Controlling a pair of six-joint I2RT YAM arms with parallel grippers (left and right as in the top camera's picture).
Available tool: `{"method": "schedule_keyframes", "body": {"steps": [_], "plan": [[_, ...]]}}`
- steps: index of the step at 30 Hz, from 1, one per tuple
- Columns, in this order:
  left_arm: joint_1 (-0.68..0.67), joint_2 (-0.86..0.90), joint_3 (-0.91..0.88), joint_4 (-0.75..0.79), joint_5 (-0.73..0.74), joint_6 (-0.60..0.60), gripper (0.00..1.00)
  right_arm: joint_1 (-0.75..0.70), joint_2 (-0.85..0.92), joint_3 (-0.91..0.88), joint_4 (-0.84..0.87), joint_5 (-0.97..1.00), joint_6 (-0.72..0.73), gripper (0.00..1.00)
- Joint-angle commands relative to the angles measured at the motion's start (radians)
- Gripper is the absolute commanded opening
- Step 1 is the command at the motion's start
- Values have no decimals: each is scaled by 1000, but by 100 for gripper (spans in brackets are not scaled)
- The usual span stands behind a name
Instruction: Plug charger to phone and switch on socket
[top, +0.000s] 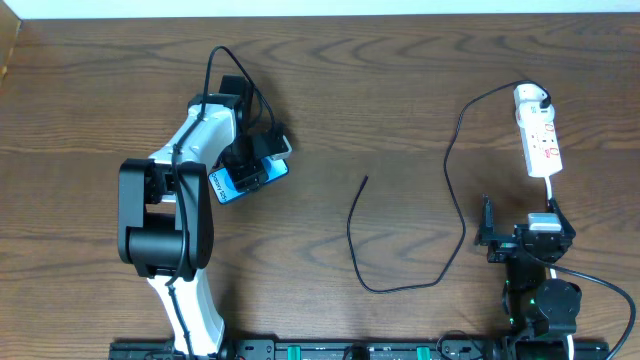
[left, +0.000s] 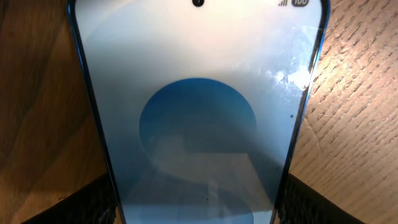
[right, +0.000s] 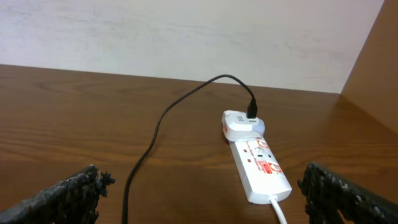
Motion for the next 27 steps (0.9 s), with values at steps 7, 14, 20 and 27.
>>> {"method": "schedule_keyframes", "body": {"steps": [7, 14, 20, 27], "plan": [[2, 38, -37, -3, 22, 3, 8, -2, -5, -4, -1, -3, -13, 99], [2, 37, -2, -49, 0, 3, 7, -2, -5, -4, -1, -3, -13, 99], [2, 21, 11, -71, -3, 2, 7, -2, -5, -4, -1, -3, -13, 99], [2, -24, 12, -70, -3, 2, 7, -2, -5, -4, -1, -3, -13, 99]]}}
